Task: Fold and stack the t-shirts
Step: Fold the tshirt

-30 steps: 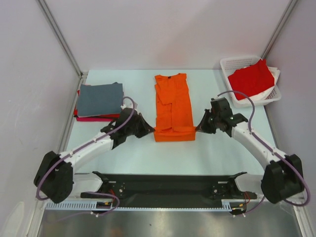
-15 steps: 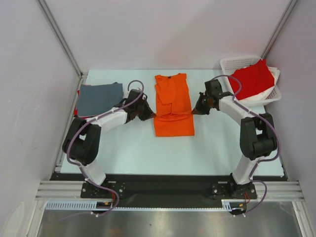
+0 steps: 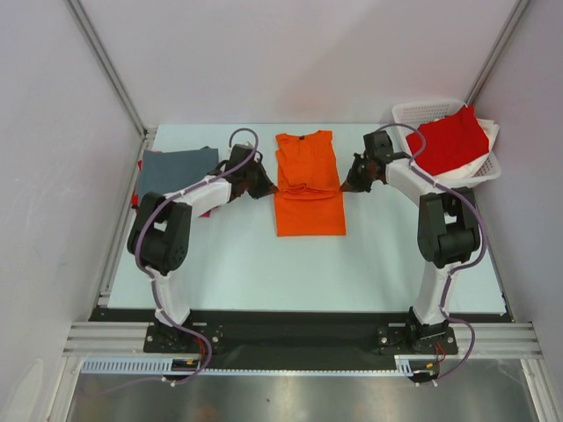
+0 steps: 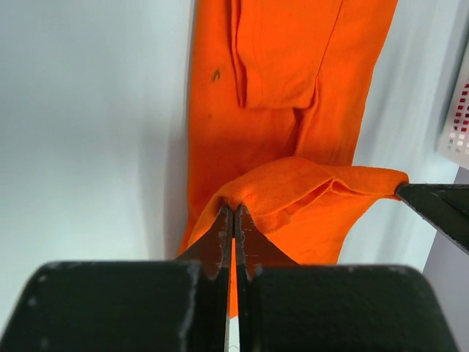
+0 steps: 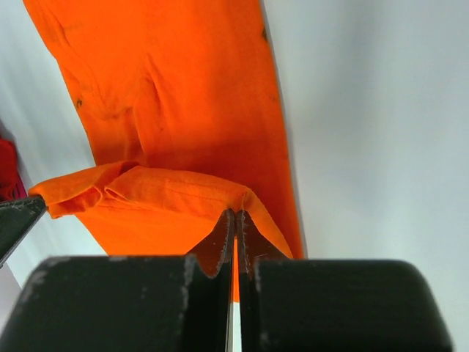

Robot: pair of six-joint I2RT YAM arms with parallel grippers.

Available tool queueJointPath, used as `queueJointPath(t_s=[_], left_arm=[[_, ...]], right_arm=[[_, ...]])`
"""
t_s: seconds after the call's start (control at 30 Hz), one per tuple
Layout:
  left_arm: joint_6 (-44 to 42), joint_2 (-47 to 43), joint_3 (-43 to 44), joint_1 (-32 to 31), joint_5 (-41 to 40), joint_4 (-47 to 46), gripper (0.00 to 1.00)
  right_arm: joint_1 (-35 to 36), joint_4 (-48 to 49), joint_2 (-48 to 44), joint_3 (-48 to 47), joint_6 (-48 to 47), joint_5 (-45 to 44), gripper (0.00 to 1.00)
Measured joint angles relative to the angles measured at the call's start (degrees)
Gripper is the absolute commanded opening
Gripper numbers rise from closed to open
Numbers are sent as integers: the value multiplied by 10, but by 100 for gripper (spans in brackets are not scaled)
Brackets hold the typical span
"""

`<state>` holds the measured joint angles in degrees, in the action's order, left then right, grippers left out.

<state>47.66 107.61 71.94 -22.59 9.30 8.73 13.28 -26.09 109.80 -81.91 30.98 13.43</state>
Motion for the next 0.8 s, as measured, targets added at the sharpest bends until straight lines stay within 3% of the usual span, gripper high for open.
queueJointPath(t_s=[0.1,0.13,0.17,0.2,0.27,0.37,0.43,0.6,0.8], left_arm=[[-3,21,28,3,2,2,0],[-4,29,38,4,2,2,0],[-7,37,50,5,3,4,5],[-11,45,64,6,4,5,36],[-25,65,98,9,4,18,59],[-39,77,123,12,-6,30,66],[-47,65,107,13,-13,34,68],[-53,-47,-63,9,-17,20,64],[-42,-131,-207,-17,-2,-19,58]], right_arm=[[-3,-3,21,-22,0,1,0],[-4,-5,29,-33,-1,1,6],[-5,-5,38,-45,-1,2,27],[-6,-5,45,-56,0,4,65],[-8,-4,52,-70,-3,5,77],[-10,17,43,-55,-6,6,76],[-11,33,22,-22,-6,8,68],[-11,78,-87,141,0,30,49],[-6,116,-166,267,3,49,47]])
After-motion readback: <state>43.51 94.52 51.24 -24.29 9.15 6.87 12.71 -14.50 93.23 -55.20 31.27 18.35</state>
